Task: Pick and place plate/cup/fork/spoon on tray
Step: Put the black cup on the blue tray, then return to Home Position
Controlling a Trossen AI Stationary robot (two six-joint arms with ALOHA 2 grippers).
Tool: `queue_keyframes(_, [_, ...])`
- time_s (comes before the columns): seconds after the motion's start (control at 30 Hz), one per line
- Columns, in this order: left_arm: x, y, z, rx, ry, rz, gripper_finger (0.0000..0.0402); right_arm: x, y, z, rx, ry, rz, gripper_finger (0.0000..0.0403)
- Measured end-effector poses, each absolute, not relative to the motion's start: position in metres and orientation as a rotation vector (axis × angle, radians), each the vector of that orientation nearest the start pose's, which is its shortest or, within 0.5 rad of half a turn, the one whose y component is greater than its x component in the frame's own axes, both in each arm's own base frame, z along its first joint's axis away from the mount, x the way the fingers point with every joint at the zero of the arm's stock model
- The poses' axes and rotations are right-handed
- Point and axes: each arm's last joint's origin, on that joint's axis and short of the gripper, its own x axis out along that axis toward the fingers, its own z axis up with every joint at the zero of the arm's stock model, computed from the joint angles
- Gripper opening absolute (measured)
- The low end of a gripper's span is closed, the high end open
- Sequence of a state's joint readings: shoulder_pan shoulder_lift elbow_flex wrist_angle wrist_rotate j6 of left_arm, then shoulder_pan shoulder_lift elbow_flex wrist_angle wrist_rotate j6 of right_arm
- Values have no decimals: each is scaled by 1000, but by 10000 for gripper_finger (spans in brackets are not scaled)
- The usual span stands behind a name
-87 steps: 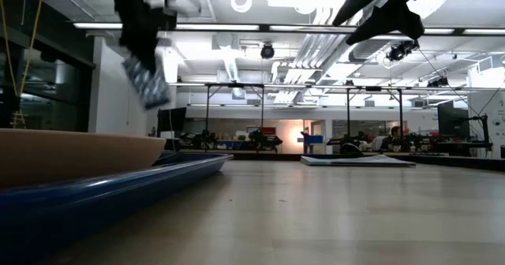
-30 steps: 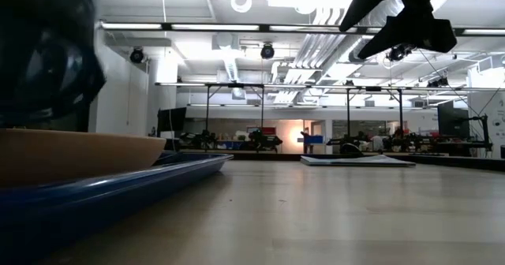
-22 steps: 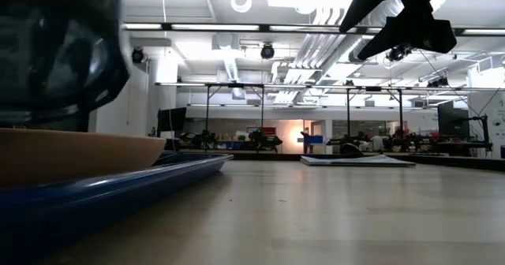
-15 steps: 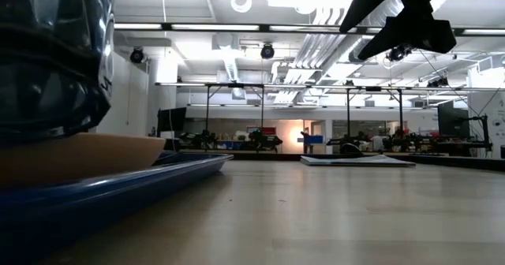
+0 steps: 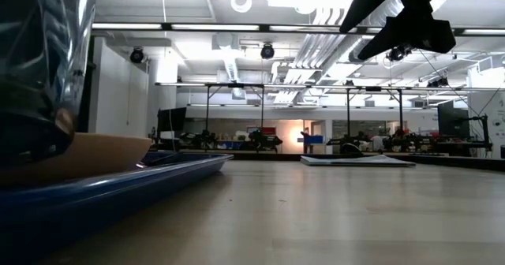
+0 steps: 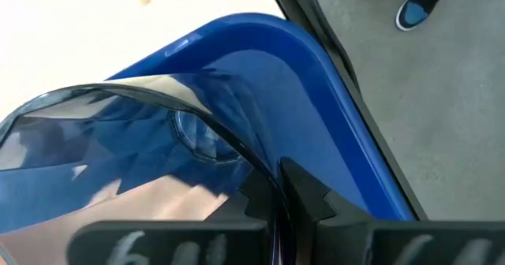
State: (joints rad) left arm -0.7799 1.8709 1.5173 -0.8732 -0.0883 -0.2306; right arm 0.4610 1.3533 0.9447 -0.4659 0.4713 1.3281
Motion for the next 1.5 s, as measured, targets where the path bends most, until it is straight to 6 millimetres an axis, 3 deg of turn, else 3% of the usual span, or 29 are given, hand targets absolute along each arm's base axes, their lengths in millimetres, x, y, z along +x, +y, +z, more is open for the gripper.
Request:
queue_keyframes(0.47, [279,-276,210,391,1227,-460,7,249,108,247,853,615,-519,196])
queue_keyframes(0.83, [279,-274,206,377,1247,-432,95,249,107,247,833,594,-535,196])
queue_keyframes(1.17, [288,-283,243,295,1186,-458,180,249,107,247,819,596,-531,196])
queue_keyframes(1.33, [289,-282,261,283,1196,-453,192,249,107,247,814,593,-533,196])
queue_keyframes(1.5, [278,-269,290,241,1369,-430,191,249,107,247,798,602,-522,196])
